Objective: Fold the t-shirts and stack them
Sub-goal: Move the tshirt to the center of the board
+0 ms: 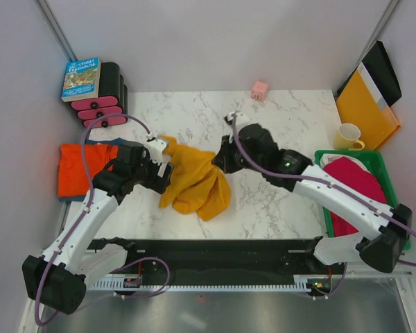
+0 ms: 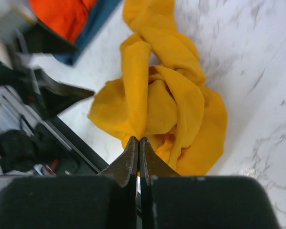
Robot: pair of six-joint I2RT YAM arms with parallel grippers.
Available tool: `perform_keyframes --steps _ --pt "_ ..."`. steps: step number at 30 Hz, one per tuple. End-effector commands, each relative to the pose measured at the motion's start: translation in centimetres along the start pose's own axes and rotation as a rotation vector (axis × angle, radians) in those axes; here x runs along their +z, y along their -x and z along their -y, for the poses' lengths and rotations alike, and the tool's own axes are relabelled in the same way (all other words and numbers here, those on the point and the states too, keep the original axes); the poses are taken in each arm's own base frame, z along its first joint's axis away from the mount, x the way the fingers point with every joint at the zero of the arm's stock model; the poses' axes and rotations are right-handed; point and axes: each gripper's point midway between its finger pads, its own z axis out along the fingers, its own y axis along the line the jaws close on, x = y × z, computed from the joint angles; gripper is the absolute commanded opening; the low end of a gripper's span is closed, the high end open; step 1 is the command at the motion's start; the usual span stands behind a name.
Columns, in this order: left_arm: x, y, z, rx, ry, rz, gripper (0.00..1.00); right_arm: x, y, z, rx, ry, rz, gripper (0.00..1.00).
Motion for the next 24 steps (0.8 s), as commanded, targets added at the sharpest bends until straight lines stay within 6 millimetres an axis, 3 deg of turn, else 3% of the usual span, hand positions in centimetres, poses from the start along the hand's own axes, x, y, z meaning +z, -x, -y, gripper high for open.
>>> perform_keyframes --steps 1,8,14,15,18,24 --pt "-0.9 2.1 -0.4 -0.014 0.016 0.073 0.99 3.1 -4.4 2.4 0.036 -0.135 -0.044 0.0" --pt "-1.1 2.0 -1.1 -0.024 0.052 0.08 0.99 2.5 -3.0 5.7 0.051 -0.307 0.057 0.0" --pt "1.0 0.6 -1.7 -0.023 0.071 0.014 1.0 1.7 -5.6 8.4 0.051 -0.4 -0.011 0.02" --pt "1.5 0.2 -1.7 -0.015 0.069 0.002 1.0 1.6 -6.2 8.4 0.059 -0.402 -0.025 0.25" --pt "3.0 -0.7 -1.7 -0.006 0.056 -0.049 1.0 0.9 -7.2 9.1 0.07 -0.423 -0.033 0.51" --pt "6.5 -3.7 0.1 0.022 -0.081 -0.174 0.98 -0.3 -8.3 10.1 0.089 -0.458 -0.038 0.58"
